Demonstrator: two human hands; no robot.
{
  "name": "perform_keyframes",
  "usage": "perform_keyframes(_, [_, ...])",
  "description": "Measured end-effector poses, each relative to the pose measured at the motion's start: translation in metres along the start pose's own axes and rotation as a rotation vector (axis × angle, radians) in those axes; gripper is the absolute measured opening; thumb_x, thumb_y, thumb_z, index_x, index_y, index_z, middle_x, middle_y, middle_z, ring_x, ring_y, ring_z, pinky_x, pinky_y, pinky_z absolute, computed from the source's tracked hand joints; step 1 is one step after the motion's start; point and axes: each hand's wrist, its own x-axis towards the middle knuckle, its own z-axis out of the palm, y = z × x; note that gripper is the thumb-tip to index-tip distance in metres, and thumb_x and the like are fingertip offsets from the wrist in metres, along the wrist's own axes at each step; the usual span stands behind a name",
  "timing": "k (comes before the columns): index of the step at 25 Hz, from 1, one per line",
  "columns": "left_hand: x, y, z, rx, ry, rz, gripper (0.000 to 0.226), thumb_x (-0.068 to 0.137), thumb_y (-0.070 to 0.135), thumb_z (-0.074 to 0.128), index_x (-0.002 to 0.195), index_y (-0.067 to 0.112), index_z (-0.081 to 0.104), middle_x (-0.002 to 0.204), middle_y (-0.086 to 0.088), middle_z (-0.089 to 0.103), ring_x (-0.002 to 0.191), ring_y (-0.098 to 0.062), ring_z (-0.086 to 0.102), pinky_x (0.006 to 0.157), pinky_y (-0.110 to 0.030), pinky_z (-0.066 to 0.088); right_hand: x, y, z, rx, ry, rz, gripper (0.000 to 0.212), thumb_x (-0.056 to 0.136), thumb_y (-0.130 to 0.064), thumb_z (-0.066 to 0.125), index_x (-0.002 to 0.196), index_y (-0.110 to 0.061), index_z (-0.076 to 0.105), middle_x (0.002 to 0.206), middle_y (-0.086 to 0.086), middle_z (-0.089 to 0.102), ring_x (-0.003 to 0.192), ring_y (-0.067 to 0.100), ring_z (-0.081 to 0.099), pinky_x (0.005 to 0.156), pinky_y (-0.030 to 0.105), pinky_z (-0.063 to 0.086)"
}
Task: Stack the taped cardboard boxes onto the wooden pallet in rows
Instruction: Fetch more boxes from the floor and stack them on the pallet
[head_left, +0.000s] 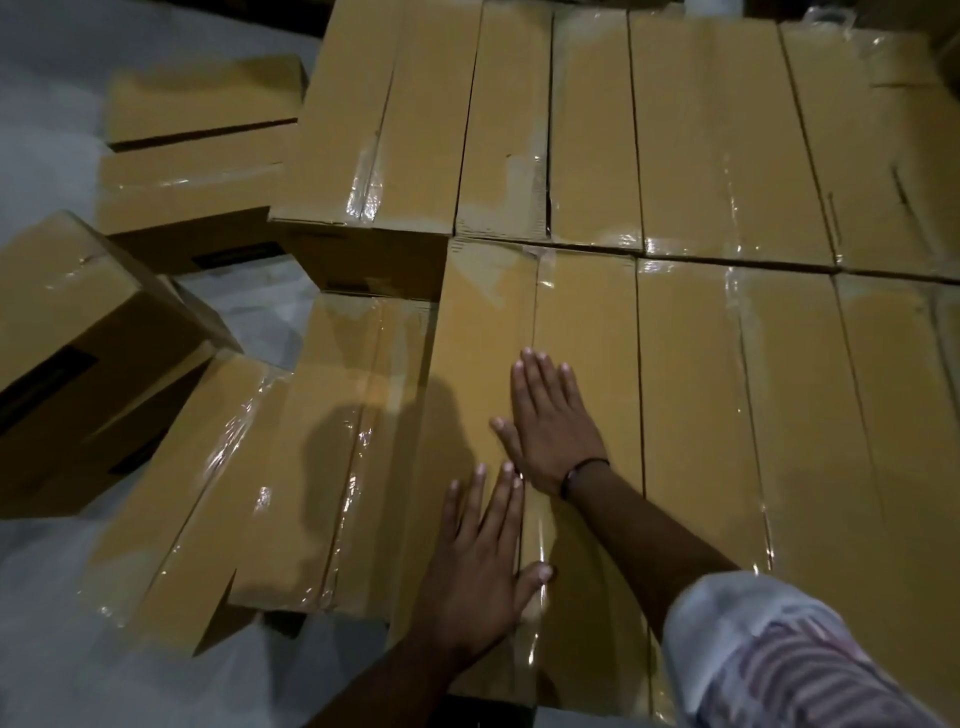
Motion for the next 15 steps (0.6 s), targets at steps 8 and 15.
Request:
perform_keyframes(8, [0.078,-0.033,-0.024,0.079,0.061,0.062,0.093,0.099,0.077,0.009,0.164,0.011,0.0,0.171,-0.009,-0.012,0.156,-0.033,-0.02,0.125,-0.058,0.002,0.114,0.028,-0.041,-0.003,0.055,0.118,0.084,0.099,-0.066,0.003,0.159,-0.01,-0.012,0.166,0.01,-0.021,0.153,0.025,-0.022,0.124,0.05,-0.007])
perform_keyframes(15, [0.069,-0.043,-0.023,0.108,0.088,0.084,0.084,0.103,0.069,0.006,0.164,0.012,-0.003,0.171,-0.01,-0.012,0.154,-0.037,-0.022,0.124,-0.061,-0.002,0.098,0.003,-0.03,0.052,0.053,0.173,0.084,0.1,-0.066,0.004,0.159,-0.008,-0.01,0.166,0.013,-0.018,0.153,0.027,-0.02,0.125,0.049,-0.008])
